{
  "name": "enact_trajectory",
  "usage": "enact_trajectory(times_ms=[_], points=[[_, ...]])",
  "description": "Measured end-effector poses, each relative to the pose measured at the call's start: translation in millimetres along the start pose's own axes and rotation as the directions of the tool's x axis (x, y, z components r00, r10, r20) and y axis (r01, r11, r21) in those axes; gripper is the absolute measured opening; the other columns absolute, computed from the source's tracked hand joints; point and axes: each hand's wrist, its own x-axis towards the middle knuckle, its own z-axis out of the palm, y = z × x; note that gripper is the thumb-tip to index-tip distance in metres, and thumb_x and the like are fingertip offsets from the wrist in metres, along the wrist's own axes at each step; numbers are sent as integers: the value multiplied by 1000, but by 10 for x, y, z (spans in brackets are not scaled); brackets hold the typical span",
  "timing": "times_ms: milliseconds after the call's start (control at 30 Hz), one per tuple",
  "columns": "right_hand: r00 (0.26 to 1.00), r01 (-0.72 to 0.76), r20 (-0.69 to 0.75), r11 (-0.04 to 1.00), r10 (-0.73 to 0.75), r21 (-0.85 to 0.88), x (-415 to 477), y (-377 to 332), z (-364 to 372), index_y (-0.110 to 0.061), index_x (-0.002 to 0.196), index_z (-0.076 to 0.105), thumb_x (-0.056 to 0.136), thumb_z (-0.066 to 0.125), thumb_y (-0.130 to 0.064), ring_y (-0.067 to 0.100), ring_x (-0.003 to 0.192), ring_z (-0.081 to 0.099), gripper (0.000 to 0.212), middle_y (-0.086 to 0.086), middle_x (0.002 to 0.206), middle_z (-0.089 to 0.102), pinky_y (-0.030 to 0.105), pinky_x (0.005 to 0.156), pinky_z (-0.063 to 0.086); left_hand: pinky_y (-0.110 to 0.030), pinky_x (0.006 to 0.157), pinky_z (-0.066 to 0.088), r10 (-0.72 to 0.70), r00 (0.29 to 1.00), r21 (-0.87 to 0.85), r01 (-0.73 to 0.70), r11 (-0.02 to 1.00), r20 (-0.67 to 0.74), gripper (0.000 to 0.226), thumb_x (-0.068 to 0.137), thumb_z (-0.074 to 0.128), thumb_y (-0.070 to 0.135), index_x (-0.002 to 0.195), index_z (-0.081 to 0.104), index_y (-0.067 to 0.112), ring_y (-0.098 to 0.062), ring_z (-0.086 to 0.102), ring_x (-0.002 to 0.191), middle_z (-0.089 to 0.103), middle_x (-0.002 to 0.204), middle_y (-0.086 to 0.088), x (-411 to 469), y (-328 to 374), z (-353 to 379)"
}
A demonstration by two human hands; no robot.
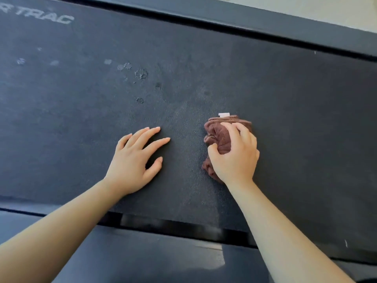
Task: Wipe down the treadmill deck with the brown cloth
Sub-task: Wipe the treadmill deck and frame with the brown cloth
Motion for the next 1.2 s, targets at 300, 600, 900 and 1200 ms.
enact_trajectory(times_ms=[300, 600, 900, 1200], points=[[997, 45, -60, 999, -46, -29, -832, -56, 2, -32, 115, 56, 66, 60, -38, 26, 118, 48, 49, -1, 128, 54, 48, 85, 45, -44, 111, 21, 7, 1000, 4, -7, 1000, 2, 49, 89, 34, 45, 136, 46, 35, -21, 31, 138, 36, 149, 4, -43, 6, 10], [1000, 30, 1, 1000, -30, 10, -309, -281, 131, -30, 122, 55, 73, 60, -37, 23, 126, 40, 50, -2, 135, 48, 47, 90, 41, -43, 112, 19, 24, 1000, -13, -24, 1000, 7, 50, 90, 33, 44, 136, 46, 32, -21, 29, 140, 34, 150, 3, -59, 16, -3], [999, 39, 30, 998, -37, -50, -103, -354, 205, -31, 120, 57, 72, 60, -40, 24, 124, 41, 49, -2, 133, 49, 46, 91, 39, -39, 108, 21, 15, 1000, -35, -16, 999, -18, 45, 86, 40, 44, 128, 52, 34, -18, 33, 136, 40, 145, 7, -25, 8, -5], [995, 90, -40, 996, -91, -15, -132, -292, 287, -31, 120, 55, 71, 56, -40, 24, 124, 44, 50, -1, 133, 51, 47, 88, 42, -42, 107, 21, 85, 995, 13, -85, 996, 47, 55, 87, 31, 49, 138, 43, 32, -19, 30, 136, 34, 149, 4, 266, -139, -91]])
